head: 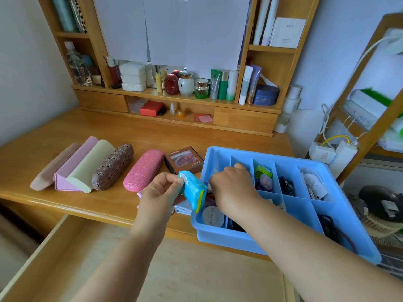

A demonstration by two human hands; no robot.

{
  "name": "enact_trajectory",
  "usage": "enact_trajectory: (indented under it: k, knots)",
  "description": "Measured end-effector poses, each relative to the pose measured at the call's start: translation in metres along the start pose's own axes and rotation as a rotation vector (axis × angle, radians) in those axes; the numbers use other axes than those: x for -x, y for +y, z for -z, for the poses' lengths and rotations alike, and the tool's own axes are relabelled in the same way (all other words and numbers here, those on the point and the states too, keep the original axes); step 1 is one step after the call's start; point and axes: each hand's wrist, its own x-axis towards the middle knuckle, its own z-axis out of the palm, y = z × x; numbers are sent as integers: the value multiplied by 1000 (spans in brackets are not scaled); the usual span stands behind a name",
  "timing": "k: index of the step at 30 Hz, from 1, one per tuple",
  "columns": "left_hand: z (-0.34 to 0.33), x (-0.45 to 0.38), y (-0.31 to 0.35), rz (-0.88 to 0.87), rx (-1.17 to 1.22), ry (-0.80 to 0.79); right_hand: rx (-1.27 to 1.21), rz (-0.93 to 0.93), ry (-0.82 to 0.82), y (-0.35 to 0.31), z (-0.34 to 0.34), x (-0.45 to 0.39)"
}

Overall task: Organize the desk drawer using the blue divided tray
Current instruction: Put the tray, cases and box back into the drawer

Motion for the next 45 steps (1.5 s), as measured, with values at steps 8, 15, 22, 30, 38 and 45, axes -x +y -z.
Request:
enact_trajectory:
  k: [8, 15, 22, 30, 38, 45]
  knots:
    - [-3, 0, 2, -32, -37, -15, -50, -36, 29, 3, -10, 12]
    - [-11, -6, 16, -242, -302, -80, 41, 86, -8, -2, -11, -3]
    - [-20, -12, 35, -623, -787, -180, -730, -225, 144, 43, -12, 21]
    - [-30, -15, 19, -657, -1175, -409, -721, -138, 112, 41, -30, 60]
    - [-31, -14, 6, -633, -1384, -451, -540, -14, 242, 36, -28, 61]
    - [-30, -3, 6, -740, -1419, -352, -413, 115, 198, 33, -32, 60]
